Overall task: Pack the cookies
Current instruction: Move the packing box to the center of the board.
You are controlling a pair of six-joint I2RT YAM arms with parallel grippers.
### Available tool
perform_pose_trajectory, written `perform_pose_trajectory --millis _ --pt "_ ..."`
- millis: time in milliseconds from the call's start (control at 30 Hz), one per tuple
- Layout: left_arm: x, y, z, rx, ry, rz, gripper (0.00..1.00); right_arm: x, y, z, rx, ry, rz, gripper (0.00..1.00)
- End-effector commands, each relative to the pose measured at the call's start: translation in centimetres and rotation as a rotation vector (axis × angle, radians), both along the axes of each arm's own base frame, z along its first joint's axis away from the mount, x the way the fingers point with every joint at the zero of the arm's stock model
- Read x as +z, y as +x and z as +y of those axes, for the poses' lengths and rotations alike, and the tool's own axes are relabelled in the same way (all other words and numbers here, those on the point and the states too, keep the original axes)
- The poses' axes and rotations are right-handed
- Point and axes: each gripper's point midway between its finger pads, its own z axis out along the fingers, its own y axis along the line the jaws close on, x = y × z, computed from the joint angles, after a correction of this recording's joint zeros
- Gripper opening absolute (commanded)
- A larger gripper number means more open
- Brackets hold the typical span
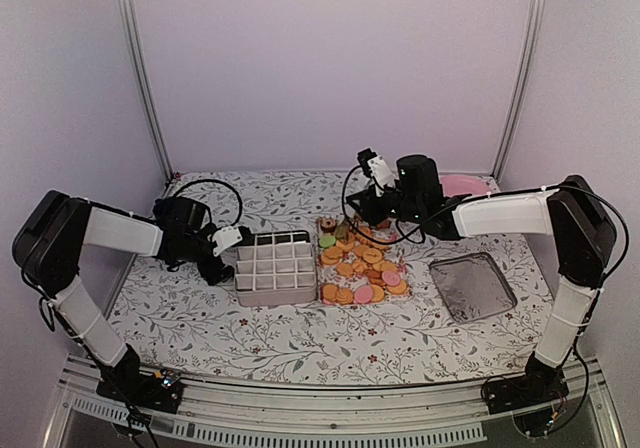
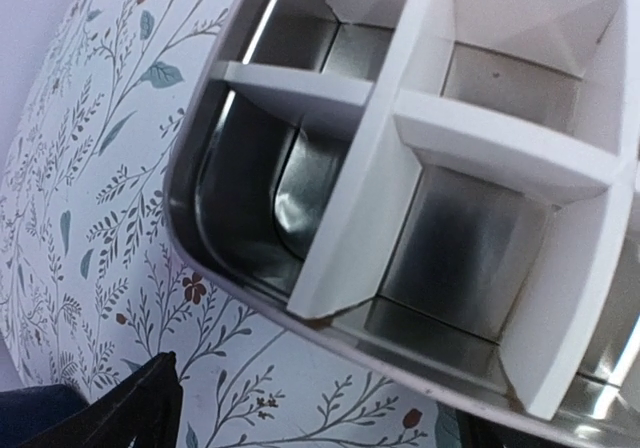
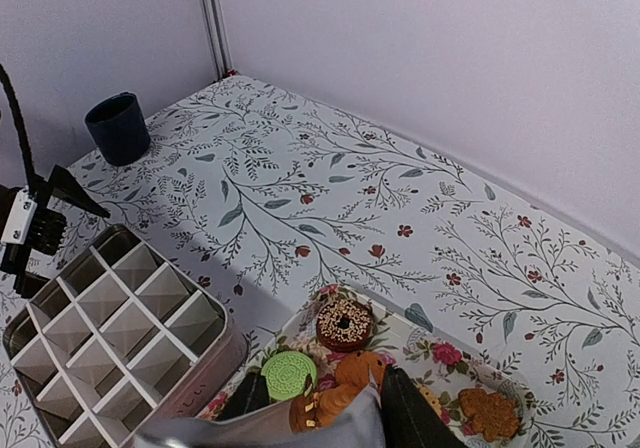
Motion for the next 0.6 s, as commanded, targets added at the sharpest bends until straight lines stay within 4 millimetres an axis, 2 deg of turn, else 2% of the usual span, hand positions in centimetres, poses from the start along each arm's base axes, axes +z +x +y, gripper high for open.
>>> perform_pose_trajectory --millis 0,267,567 --pt "-0.5 -1.1 -1.6 -0.078 0.002 0.007 0.96 -0.2 0.1 0.7 0.018 -0.001 0.001 0.31" --pt "-0.4 -1.2 -3.7 -0.155 0.004 -0.007 0.97 0.6 -0.4 -0.1 0.001 -0.011 -0.003 0.22" --pt "0.7 -0.9 -6.3 -0.290 0.001 -0.042 0.98 2.3 -1.2 -1.3 -0.023 0.006 -0.014 0.20"
